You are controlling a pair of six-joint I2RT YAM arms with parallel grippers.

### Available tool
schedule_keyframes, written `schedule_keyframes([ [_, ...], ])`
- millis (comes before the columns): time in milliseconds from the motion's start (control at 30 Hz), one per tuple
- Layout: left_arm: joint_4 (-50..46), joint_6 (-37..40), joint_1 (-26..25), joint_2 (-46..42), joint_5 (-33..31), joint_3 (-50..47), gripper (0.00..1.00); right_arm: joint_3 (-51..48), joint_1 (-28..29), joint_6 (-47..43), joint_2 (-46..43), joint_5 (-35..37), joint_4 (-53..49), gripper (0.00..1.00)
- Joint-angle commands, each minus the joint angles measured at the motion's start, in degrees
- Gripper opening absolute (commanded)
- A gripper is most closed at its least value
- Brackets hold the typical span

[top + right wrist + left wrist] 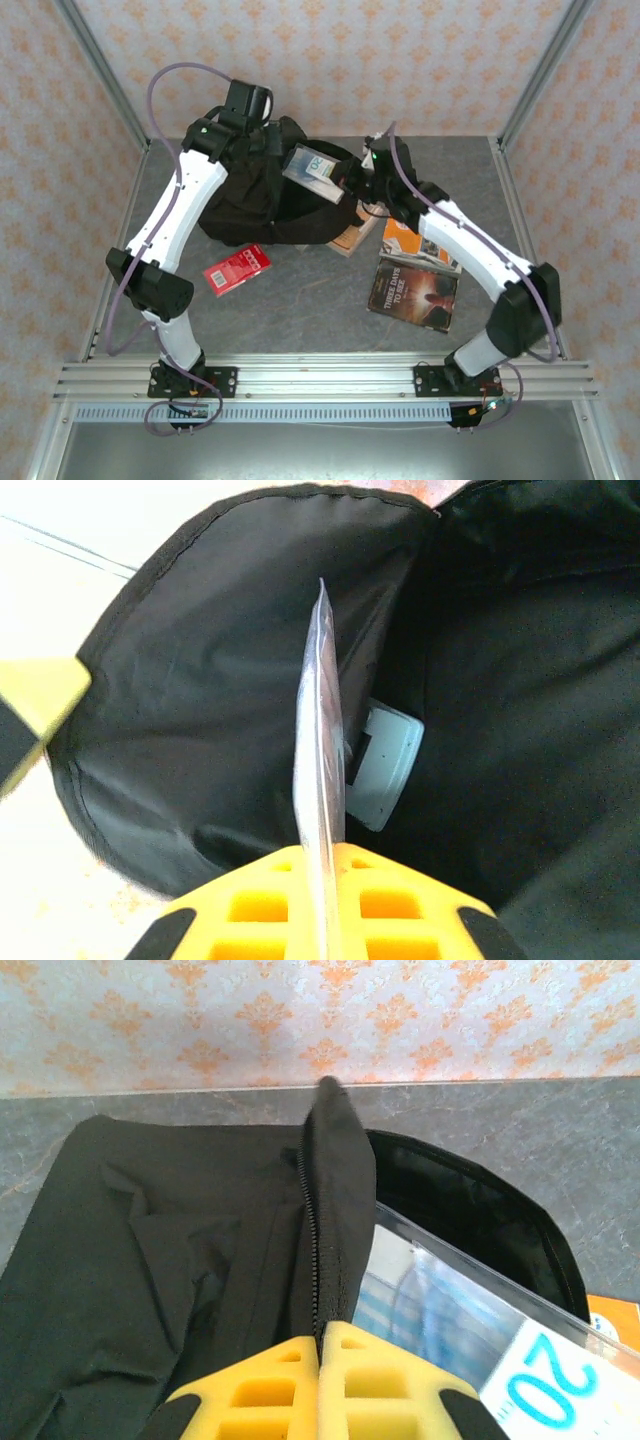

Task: Pack the student bag
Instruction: Place the personal item in the student bag.

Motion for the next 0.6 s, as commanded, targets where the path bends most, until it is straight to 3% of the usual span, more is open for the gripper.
schedule_keyframes([
  [0, 3.1, -0.4, 0.5, -3.7, 1.4, -1.4, 0.00, 7.9, -0.3, 3.9, 4.2, -5.3, -10.9, 0.00],
  [333, 3.4, -0.1, 0.6, -4.7, 1.1, -2.1, 0.00, 3.8, -0.3, 0.8, -1.8, -1.8, -15.2, 0.00],
  [500, 3.6, -0.3, 0.5, -4.6, 2.8, -1.3, 0.00, 4.2, -0.4, 2.1, 2.2, -5.1, -13.1, 0.00],
  [567, 3.8, -0.3, 0.6, -4.6, 3.6, -1.2, 0.00, 3.9, -0.4, 4.7, 5.1, -9.8, -6.4, 0.00],
])
